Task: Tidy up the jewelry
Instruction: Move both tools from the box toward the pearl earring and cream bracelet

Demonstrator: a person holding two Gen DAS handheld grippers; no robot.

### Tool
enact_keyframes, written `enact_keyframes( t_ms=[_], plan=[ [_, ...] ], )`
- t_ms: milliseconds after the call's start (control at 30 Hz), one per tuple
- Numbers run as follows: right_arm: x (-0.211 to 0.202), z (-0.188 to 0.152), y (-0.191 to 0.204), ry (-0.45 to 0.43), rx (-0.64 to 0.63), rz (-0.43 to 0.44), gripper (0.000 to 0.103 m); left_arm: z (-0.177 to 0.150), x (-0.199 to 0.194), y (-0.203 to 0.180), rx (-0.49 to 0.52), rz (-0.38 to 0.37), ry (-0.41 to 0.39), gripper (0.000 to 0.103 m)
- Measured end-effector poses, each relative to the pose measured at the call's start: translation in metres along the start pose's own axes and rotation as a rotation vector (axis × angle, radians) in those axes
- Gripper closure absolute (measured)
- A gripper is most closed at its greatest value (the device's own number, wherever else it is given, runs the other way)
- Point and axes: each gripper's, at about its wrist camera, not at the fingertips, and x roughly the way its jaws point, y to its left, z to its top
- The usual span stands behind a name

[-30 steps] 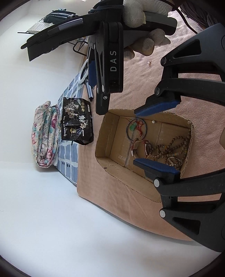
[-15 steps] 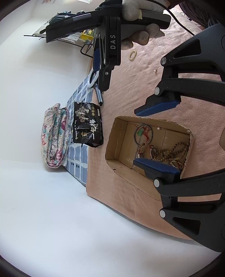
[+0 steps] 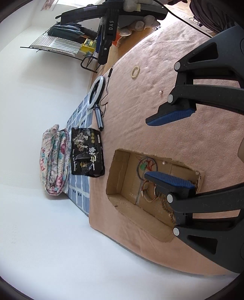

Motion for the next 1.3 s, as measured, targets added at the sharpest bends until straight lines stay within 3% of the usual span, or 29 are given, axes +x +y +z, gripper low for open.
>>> enact_keyframes(
  t_ms=[333,600,1000,1100,1300],
  plan=[
    [-0.019,-0.048,-0.095,0.012,0.113,-0.132,0.002,-0.012,0.048,-0.078,0.106,-0.149,0.071,0.052],
    [-0.01,-0.079,-0.137,0.047,0.146,-0.189,0.0,-0.022,0.092,-0.118,0.123,-0.245,0.146,0.052],
    [0.034,-0.105,-0.159,0.11,0.181,-0.186,0.0,-0.041,0.149,-0.148,0.163,-0.285,0.241,0.052],
    [0.046,-0.108,-0.163,0.125,0.184,-0.189,0.0,-0.044,0.16,-0.152,0.173,-0.289,0.256,0.064],
    [0.066,-0.113,-0.173,0.164,0.201,-0.197,0.0,-0.046,0.177,-0.154,0.185,-0.273,0.269,0.068]
  ],
)
